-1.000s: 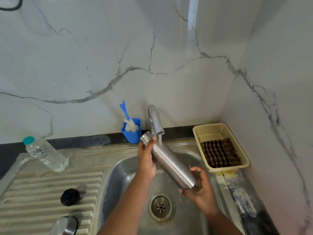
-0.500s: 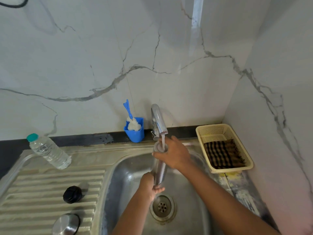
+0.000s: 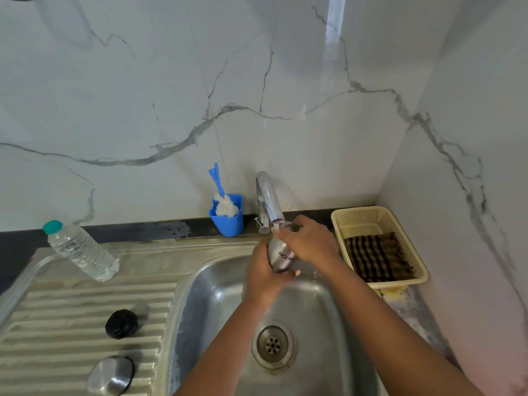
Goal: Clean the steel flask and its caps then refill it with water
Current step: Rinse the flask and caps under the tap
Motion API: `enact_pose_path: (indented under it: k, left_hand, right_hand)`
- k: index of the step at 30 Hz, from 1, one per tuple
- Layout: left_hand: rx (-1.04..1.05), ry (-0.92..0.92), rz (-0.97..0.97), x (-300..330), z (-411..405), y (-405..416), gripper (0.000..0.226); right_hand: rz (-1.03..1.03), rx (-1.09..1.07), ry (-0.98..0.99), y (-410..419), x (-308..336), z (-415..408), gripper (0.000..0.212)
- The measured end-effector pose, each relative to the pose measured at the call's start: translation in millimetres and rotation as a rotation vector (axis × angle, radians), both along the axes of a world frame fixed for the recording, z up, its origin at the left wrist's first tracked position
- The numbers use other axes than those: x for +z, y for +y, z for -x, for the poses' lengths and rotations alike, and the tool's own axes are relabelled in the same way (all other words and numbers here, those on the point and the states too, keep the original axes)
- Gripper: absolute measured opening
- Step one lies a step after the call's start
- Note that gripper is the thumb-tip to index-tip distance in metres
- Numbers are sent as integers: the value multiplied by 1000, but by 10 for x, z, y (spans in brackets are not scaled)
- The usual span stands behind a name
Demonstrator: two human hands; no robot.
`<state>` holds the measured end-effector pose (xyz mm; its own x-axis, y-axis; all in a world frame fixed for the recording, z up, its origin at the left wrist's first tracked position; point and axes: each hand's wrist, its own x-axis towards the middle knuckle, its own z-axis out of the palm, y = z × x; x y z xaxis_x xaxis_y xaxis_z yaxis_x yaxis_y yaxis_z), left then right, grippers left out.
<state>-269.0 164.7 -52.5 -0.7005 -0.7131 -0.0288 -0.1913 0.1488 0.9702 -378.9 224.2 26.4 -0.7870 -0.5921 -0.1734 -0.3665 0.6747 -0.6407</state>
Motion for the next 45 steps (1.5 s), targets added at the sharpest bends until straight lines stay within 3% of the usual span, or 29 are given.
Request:
enact_pose_path:
  k: [3,6,11,13,20,24,26,28,32,34,37,39,41,42,45]
  left_hand:
    - [-40,56,75,100,71,3,82]
    - [-50,122,-17,117,48,-33,85]
    - [-26,129,-173,144,0,-51,87]
    - [1,139,-280,133,-44,-73,84]
    - [86,296,-746,222,-92,-202,77]
    - [131,282,-749,224,-4,-199,84]
    - [119,250,-730,232,42,-162,83]
    - [121,251,-692,254,97,-134,75]
    - [260,298,-731,321,203,-154,70]
    - [335,279,-719,325,236,-186,48]
    - [356,251,-628,379,268,-228,22]
    - [345,276,-626,426,266,-242,19]
    - [354,301,-672,441,230,-240,17]
    - [364,320,-708,427,202,-231,20]
    - [430,363,-799,340,136,-193,58]
  right_hand:
    - [102,27,-20,74,-21,-15,55]
    - [242,54,-116,92,-76,1,46]
    - [516,-95,-571,86,-216,-11,40]
    - [504,-72,-681,114,-272,-72,41]
    - [435,111,-669,420,-673,-309,33]
    - [381,101,-814,746,-967,-430,64]
    - [462,71,-923,841,-1112,-500,66]
    - [493,37,-805,880,-1184,-595,65]
    - [394,-164,-209,887,-1290,-647,83]
    - [388,-167,-173,931,-1297,-588,90]
    - [536,-164,-523,1024,-1268,-549,96]
    - [743,-266,-942,1062,-1272,-576,97]
    - [842,-380,-1224,1094,-1302,-581,84]
    - [854,-399,-1274,1112,-1323,-567,78]
    - [881,-366,-1277,1056,-1295,-506,81]
